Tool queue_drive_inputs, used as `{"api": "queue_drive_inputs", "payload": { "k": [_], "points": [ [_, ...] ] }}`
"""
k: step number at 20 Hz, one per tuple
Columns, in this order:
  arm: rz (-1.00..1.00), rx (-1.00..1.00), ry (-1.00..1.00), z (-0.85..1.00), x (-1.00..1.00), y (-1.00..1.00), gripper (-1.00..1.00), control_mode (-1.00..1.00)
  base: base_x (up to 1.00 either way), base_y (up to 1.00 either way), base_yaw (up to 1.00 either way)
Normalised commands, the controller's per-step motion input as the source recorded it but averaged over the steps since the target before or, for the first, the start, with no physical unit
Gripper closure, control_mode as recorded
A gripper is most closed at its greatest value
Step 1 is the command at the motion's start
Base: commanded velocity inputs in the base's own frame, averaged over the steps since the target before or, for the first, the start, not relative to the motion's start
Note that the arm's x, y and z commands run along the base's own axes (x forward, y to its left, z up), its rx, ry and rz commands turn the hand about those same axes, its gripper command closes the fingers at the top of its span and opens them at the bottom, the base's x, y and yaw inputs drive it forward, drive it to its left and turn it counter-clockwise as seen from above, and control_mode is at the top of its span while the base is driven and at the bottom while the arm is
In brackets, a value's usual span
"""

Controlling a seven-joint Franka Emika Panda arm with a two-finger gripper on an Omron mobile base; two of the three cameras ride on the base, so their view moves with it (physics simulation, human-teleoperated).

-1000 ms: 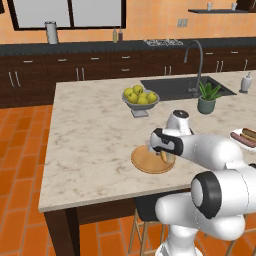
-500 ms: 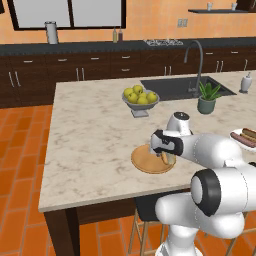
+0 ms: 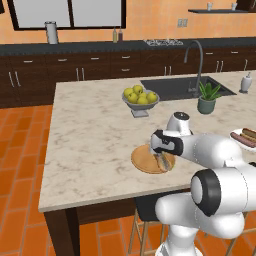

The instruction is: Place one bun and one sausage from the bowl on each plate.

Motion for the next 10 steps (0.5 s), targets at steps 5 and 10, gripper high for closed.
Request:
{"api": "queue_drive_inputs", "payload": {
  "k": [5, 10],
  "points": [
    [-0.02, 0.00, 0.00, 0.44, -0.09, 0.01, -1.00, -1.00, 0.00, 0.00, 0.00],
    [0.00, -0.01, -0.03, 0.79, -0.46, 0.02, -1.00, -1.00, 0.00, 0.00, 0.00]
  ]
}}
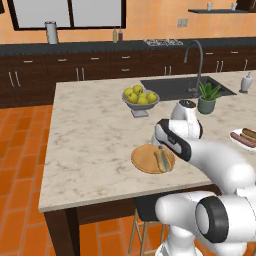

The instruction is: Place one bun and one sausage from the bowl on each plate.

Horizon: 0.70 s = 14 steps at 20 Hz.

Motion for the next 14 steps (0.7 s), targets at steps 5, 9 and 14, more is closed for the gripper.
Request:
{"api": "queue_drive_inputs", "payload": {
  "k": [5, 9, 14],
  "points": [
    [0.00, -0.03, 0.00, 0.75, -0.39, 0.37, -1.00, -1.00, 0.00, 0.00, 0.00],
    [0.04, -0.03, 0.04, 0.56, -0.25, 0.46, -1.00, -1.00, 0.00, 0.00, 0.00],
    [-0.01, 0.00, 0.01, 0.48, -0.37, -0.08, -1.00, -1.00, 0.00, 0.00, 0.00]
  ]
}}
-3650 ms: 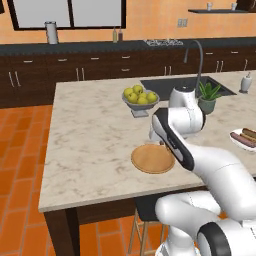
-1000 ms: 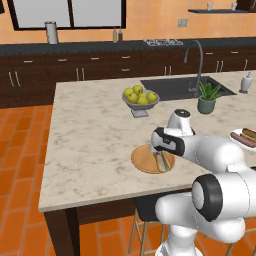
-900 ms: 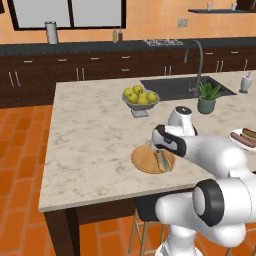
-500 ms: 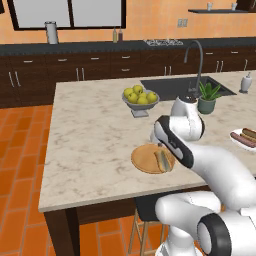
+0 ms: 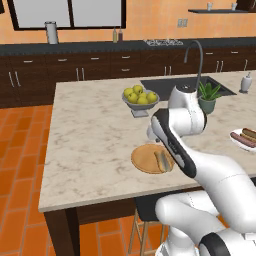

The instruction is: Place one bun and one sausage from the bowl on each plate.

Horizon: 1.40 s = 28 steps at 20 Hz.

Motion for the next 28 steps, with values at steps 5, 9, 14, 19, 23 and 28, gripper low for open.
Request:
{"api": "queue_drive_inputs", "payload": {
  "k": [5, 9, 14, 19, 23, 28],
  "points": [
    [0.00, 0.00, 0.00, 0.17, -0.22, -0.22, -1.00, -1.00, 0.00, 0.00, 0.00],
    [0.00, 0.00, 0.00, 0.00, 0.00, 0.00, -1.00, 1.00, -0.24, -0.33, 0.00],
    [0.00, 0.00, 0.00, 0.00, 0.00, 0.00, -1.00, 1.00, -0.04, -0.97, 0.00],
    [0.00, 0.00, 0.00, 0.00, 0.00, 0.00, -1.00, 1.00, -0.26, -1.00, -0.06],
    [0.00, 0.00, 0.00, 0.00, 0.00, 0.00, -1.00, 1.00, 0.00, -1.00, 0.00],
    [0.00, 0.00, 0.00, 0.00, 0.00, 0.00, -1.00, 1.00, 0.00, -1.00, 0.09]
  ]
}}
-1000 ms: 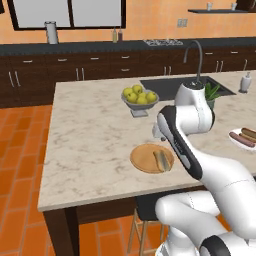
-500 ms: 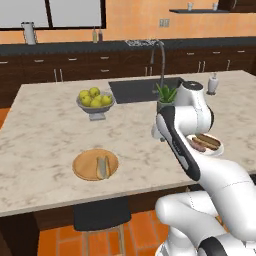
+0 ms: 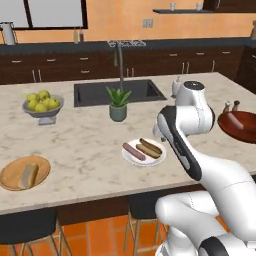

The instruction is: Place one bun and one sausage from the bowl on each plate.

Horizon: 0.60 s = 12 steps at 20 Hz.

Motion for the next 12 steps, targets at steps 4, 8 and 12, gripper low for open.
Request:
{"api": "queue_drive_inputs", "payload": {
  "k": [4, 8, 12],
  "points": [
    [0.00, 0.00, 0.00, 0.00, 0.00, 0.00, -1.00, 1.00, -0.06, -1.00, 0.00],
    [0.00, 0.00, 0.00, 0.00, 0.00, 0.00, -1.00, 1.00, -0.09, -1.00, 0.00],
    [0.00, 0.00, 0.00, 0.00, 0.00, 0.00, -1.00, 1.00, 0.00, -0.94, 0.00]
  ]
}}
